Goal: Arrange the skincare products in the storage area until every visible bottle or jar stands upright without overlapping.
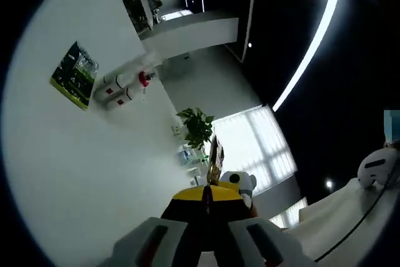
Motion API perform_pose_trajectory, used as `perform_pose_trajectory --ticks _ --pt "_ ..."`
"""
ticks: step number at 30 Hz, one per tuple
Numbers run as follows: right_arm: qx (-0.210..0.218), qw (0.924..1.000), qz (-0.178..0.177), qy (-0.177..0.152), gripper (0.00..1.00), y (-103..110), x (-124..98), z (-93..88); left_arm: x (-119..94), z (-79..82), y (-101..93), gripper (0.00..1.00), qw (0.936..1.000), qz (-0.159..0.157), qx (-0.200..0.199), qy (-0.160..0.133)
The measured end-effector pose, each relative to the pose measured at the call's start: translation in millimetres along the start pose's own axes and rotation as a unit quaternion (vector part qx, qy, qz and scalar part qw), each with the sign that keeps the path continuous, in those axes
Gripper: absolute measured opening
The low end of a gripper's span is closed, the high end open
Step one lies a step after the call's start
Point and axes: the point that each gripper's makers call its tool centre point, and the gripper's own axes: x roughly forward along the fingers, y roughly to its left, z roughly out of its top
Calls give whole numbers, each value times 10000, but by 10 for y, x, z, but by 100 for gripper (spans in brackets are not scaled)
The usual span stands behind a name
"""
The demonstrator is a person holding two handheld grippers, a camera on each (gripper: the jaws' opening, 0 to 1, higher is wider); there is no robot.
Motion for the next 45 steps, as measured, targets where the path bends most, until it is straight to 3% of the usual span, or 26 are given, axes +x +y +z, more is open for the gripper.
perform_pose_trajectory --ticks 6,10,22,29,38,45 --pt "-98 9999 -117 -75 4 -34 12 53 -7 145 50 0 10000 25 -41 -60" --pt "12 9992 -213 -349 15 -84 56 128 -80 277 126 0 9997 210 21 -123" --pt "-286 9987 -418 -29 26 -142 154 -59 -414 925 403 0 9945 798 52 -681" --pt "-288 9986 -427 136 26 -247 -14 -149 -497 1305 689 0 9854 1492 214 -794" --pt "-125 9980 -617 30 26 -404 -265 -160 -589 1734 1074 0 9738 2029 76 -1020" --pt "-97 9963 -845 -83 27 -494 -421 -127 -566 1903 1346 0 9643 2485 105 -904"
